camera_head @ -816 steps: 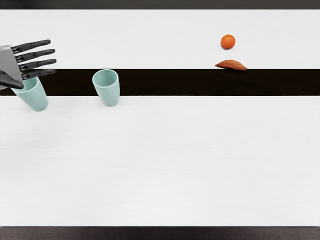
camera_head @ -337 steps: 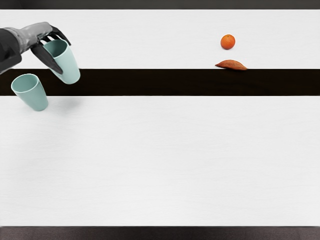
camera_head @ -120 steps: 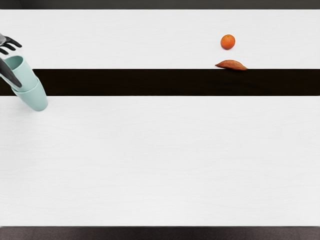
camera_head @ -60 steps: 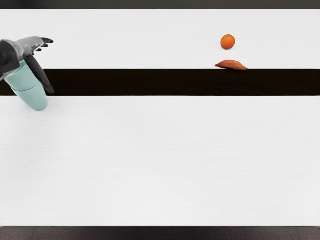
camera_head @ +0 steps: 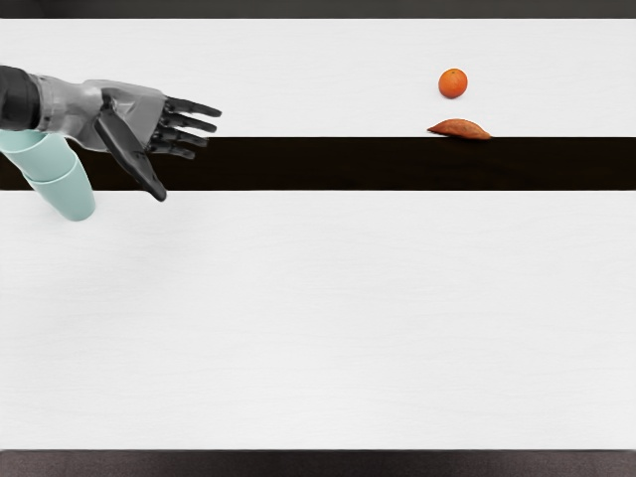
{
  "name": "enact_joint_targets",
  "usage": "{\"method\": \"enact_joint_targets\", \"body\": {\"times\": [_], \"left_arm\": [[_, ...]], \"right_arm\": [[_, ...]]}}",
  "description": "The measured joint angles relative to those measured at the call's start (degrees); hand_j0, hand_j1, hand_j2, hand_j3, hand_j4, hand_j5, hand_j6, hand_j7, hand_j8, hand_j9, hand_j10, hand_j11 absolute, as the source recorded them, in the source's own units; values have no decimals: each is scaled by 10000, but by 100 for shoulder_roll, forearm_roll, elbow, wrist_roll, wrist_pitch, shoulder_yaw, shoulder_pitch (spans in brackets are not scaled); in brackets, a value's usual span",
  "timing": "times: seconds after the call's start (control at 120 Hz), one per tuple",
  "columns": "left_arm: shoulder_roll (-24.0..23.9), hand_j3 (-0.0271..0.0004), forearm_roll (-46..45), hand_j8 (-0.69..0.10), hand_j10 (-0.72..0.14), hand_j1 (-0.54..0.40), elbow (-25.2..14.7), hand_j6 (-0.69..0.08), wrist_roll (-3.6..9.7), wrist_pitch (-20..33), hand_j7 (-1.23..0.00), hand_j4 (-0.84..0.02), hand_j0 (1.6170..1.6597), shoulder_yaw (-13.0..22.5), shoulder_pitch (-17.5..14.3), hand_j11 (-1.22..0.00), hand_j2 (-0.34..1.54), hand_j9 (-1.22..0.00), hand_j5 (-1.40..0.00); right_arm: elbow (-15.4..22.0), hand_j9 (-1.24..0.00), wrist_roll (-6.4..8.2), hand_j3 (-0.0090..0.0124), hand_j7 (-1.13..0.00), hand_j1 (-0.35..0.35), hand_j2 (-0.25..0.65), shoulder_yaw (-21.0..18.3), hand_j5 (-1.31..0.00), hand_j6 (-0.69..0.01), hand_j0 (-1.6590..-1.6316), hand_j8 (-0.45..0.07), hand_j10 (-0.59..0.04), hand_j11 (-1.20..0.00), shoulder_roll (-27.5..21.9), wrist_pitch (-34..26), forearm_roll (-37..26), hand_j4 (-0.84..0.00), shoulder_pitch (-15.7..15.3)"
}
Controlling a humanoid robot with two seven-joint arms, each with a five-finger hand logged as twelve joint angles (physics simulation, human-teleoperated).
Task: Pick up cup and place in cup with left hand
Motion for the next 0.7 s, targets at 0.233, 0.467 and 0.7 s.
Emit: {"method": "enact_joint_targets", "body": {"times": [0.233, 0.467, 0.7], "left_arm": [[533, 0, -1761, -44, -43, 3446, -5, -45, 0, -199, -51, -46, 16581, -113, 834, -50, 5, -51, -52], [1206, 0, -2281, -9, -14, 3459, -12, -9, 0, -222, -31, -13, 16581, -130, 1002, -31, -2, -31, -30], [1540, 0, -2335, 5, -2, 3460, -10, 7, 0, -225, -24, 2, 16581, -131, 1032, -25, -8, -25, -23]], "right_arm": [[0, 1, 0, 0, 0, -3489, -2, 0, 1, 8, -16581, 6, 4, 0, 0, 0, 0, -1, 0], [0, 1, 0, 0, 0, -3489, -2, 0, 1, 7, -16581, 5, 4, 0, 0, 0, 0, 0, 0], [0, 1, 0, 0, 0, -3489, -2, 0, 1, 8, -16581, 6, 4, 0, 0, 0, 0, 1, 0]]}}
